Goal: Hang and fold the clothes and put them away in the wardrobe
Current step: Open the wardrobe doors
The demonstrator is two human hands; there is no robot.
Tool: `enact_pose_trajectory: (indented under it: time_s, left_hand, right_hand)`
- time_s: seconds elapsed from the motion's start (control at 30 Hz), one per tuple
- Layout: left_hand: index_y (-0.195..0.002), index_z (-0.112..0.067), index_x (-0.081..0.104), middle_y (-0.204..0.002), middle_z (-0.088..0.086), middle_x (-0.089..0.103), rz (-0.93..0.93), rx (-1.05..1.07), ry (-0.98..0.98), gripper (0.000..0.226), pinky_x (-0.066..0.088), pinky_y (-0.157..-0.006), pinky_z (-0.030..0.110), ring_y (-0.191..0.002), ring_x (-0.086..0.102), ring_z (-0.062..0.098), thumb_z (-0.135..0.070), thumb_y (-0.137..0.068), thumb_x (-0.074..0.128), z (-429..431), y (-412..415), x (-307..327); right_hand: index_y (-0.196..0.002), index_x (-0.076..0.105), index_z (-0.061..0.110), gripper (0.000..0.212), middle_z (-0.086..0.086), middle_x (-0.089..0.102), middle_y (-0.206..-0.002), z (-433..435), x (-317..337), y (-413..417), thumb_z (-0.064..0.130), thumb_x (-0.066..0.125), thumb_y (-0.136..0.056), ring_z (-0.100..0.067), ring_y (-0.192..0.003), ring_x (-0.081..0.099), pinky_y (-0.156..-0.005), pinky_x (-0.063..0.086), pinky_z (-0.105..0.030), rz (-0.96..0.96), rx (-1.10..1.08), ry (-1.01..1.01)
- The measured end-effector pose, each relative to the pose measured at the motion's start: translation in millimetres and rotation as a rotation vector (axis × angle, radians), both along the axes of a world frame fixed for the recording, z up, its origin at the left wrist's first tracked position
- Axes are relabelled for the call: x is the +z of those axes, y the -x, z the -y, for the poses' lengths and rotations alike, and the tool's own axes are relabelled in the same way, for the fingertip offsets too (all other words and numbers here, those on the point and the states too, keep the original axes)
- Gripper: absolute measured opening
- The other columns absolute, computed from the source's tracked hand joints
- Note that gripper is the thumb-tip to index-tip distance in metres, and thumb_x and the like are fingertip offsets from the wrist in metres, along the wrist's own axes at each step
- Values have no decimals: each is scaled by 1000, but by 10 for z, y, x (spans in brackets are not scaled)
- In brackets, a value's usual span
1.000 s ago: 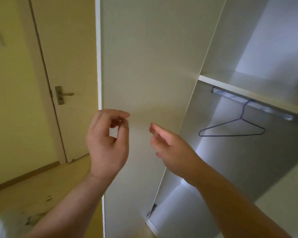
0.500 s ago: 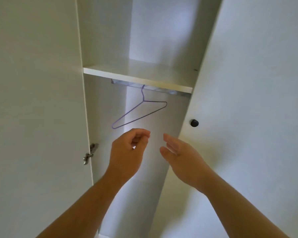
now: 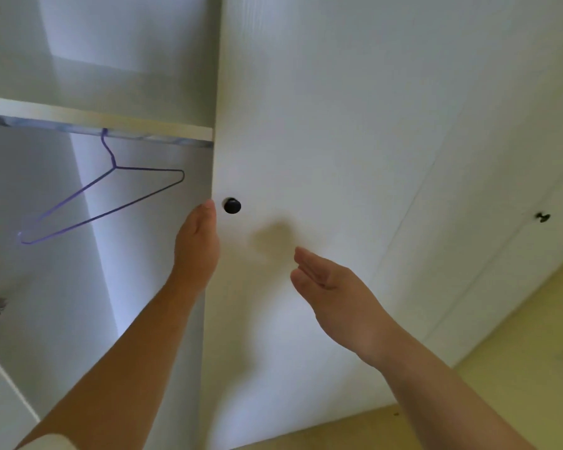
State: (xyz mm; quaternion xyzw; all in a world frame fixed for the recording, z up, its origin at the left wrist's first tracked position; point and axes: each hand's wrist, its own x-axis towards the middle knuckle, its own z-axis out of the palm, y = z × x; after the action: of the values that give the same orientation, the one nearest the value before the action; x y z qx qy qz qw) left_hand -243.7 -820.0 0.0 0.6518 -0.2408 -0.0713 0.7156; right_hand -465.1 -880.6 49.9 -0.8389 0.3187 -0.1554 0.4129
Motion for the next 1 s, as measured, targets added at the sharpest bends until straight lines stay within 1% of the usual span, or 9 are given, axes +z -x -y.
enact_pose_trajectory:
  time_s: [0.1,0.13,0.2,0.33,0.4,0.5,0.67,0.87,1.0]
  left_hand:
    - [-113,-7,65,-113,2,67,-11,-5,-36,48,41,-100,32,-107,57,17,-45,-107,36,-31,-39,6]
    - [-98,-3,60,-96,8,66,-23,-17,-31,53,43,-91,36,-93,57,22,-49,-105,35,-66,-31,22]
    - [-90,-1,58,-88,16,63,-37,-37,-30,59,46,-86,41,-84,56,31,-53,-103,33,-150,6,49]
    - [-90,-1,65,-86,12,68,-84,-85,-20,71,49,-85,40,-80,62,25,-66,-90,37,-330,203,49]
    - [-76,-12,69,-72,3,69,-150,-94,17,58,51,-76,37,-70,62,18,-59,-95,41,-395,307,50]
    - [-83,-14,71,-65,-1,69,-205,-105,14,42,57,-73,35,-69,65,18,-40,-105,47,-493,453,66]
    - [-87,1,73,-76,16,75,-194,-303,-64,27,61,-60,32,-69,73,31,-20,-99,62,-690,739,185]
    - [-102,16,70,-95,33,72,-135,-718,-175,36,60,-83,48,-90,73,45,-19,-91,67,-784,1010,388]
    - [-103,20,68,-101,45,65,-136,-946,-204,43,59,-85,50,-99,67,55,-17,-82,72,-689,1170,452]
  right_hand:
    - [-155,35,36,52,25,41,-153,-30,-4,30,38,49,-105,18,-125,37,-94,28,-1,5,-10,-25]
    - [-155,35,35,52,25,41,-153,-53,-5,40,37,49,-105,18,-125,37,-98,28,-4,12,-19,-42]
    - [-155,36,35,52,25,41,-153,-131,-10,75,37,50,-105,19,-124,38,-101,30,-9,29,-31,-77]
    - [-154,36,37,52,27,43,-151,-324,-58,192,40,51,-104,36,-99,40,-83,33,4,43,-21,-120]
    - [-155,36,37,53,27,42,-152,-403,-66,254,40,51,-104,26,-114,42,-85,32,2,50,-20,-123]
    - [-155,35,36,53,25,41,-153,-517,-55,348,39,51,-104,11,-135,39,-91,29,-2,80,-23,-134]
    - [-156,32,35,56,26,37,-155,-656,-103,582,40,51,-104,15,-135,34,-100,28,-8,89,-10,-162]
    - [-156,33,30,60,19,42,-155,-655,-145,895,42,55,-101,12,-135,36,-104,30,-13,56,-51,-125]
    - [-135,59,24,41,11,60,-140,-659,-155,1101,43,54,-99,-2,-130,54,-100,48,-22,70,-93,-93]
